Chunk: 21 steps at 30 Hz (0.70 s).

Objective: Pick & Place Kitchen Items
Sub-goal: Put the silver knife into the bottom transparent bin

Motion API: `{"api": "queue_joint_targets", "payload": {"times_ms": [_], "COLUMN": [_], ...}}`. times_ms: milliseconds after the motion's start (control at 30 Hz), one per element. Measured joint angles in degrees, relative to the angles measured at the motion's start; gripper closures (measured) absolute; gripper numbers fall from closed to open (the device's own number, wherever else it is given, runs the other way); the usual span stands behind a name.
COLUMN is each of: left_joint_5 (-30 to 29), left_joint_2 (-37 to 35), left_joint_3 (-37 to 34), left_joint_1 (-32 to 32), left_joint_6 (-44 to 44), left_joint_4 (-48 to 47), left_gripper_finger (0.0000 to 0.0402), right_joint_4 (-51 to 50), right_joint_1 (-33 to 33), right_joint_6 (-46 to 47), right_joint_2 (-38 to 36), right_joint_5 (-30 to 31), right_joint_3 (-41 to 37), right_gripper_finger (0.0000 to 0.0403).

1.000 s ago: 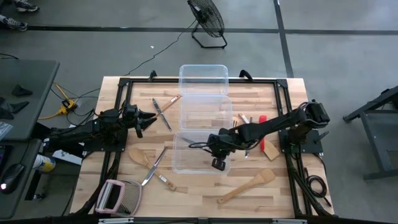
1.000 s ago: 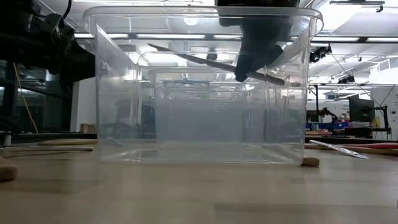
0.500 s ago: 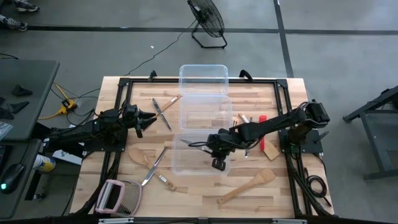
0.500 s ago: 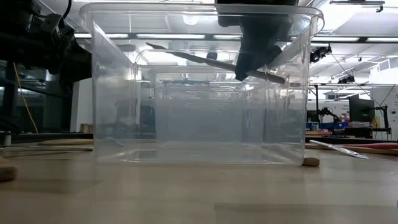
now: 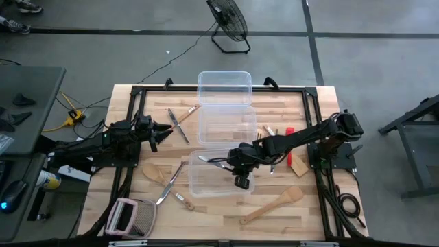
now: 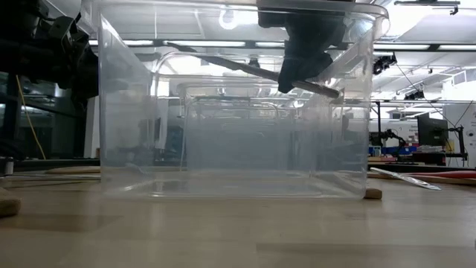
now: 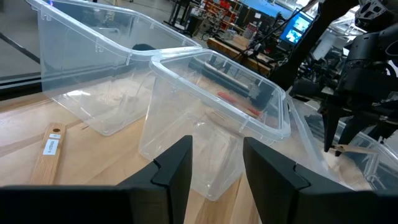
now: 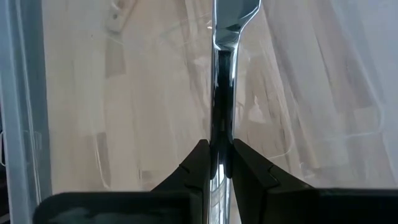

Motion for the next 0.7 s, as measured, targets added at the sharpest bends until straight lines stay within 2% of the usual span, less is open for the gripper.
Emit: {"api": "queue_joint_targets", "payload": {"times_ms": [333,700], "left_joint_5": [0.0,0.0], "left_joint_2": [0.0,0.0], "left_joint_3": [0.0,0.0], "left_joint_1": [0.0,0.0], "left_joint_6": [0.0,0.0], "left_joint_4": [0.0,0.0], "left_gripper_finger": [0.0258,0.0258], "right_joint_4": [0.0,-0.1], "right_joint_1": [0.0,-0.1], "right_joint_6": [0.0,0.7], "right_joint_2": [0.1,-1.3], "right_joint_5": [-0.5,-2.6], "right_joint_3": [0.0,-0.1], "right_gripper_finger": [0.0325,0.032]}}
